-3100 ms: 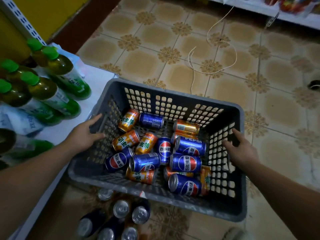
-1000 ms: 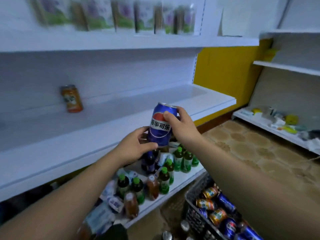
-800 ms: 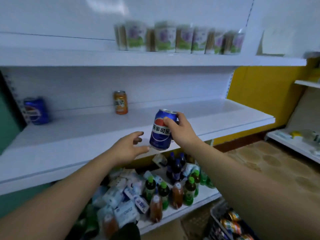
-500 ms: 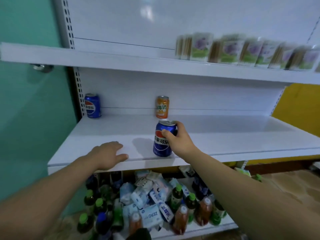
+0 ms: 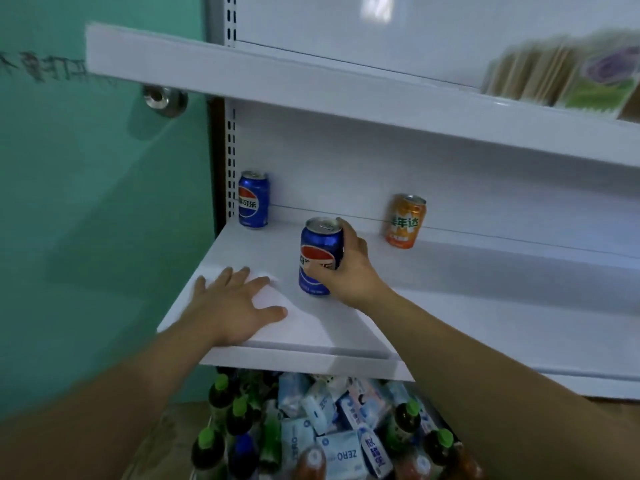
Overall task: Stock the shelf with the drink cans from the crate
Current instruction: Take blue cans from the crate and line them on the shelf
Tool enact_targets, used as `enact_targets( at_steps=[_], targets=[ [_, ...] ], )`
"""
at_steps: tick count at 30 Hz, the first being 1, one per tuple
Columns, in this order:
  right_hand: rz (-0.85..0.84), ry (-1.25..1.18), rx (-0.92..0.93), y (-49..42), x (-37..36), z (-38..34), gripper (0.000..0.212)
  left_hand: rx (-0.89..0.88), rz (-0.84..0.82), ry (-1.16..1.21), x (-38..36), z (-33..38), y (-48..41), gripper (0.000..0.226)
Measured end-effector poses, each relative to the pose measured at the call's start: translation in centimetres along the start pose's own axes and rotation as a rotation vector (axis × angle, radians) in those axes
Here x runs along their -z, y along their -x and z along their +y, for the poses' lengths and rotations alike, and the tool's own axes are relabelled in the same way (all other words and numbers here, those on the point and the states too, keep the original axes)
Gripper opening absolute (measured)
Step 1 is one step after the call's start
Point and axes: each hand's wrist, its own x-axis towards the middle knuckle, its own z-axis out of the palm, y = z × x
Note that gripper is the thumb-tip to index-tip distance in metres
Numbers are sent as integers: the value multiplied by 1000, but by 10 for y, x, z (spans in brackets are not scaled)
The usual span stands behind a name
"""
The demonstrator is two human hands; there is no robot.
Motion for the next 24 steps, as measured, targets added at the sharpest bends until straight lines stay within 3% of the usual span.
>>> enact_targets(
  at_steps=[2,10,24],
  targets=[
    [1,56,20,-15,-10,1,89,5,2,10,-1,-1,-2,85],
    [-1,-69,93,-90,-46,1,74,7,1,49,-5,-5,-1,86],
    [138,51,100,-174,-83,20,73,1,-2,60,-4,-7,-2,83]
  ],
)
